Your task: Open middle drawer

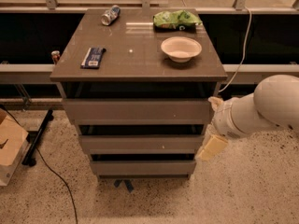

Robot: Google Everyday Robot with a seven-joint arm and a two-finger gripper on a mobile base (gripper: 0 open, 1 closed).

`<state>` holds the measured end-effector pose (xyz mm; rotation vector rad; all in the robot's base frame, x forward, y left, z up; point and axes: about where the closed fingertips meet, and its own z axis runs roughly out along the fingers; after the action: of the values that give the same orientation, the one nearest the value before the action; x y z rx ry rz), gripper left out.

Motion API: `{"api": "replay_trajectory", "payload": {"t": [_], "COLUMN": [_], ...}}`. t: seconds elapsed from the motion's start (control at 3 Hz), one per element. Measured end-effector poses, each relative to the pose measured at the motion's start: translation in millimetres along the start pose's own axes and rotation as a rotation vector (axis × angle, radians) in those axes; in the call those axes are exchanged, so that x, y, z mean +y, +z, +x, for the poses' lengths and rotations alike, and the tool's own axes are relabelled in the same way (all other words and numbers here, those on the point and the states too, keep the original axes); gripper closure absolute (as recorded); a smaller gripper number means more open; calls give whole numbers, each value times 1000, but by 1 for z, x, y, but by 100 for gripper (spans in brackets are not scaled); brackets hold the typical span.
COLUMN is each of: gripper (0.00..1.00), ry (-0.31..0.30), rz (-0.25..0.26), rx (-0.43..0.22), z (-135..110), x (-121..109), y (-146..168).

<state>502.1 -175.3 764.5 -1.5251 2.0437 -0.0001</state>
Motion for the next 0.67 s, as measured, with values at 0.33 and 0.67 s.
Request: {"api": "replay_trajectory", "payload": {"t": [0.33,0.67], "gripper": [0,0], "ry": [0,13], "rz": [0,18], "rx": [0,-12], "z": [0,-3], "x": [0,-3], "y": [0,22]}}
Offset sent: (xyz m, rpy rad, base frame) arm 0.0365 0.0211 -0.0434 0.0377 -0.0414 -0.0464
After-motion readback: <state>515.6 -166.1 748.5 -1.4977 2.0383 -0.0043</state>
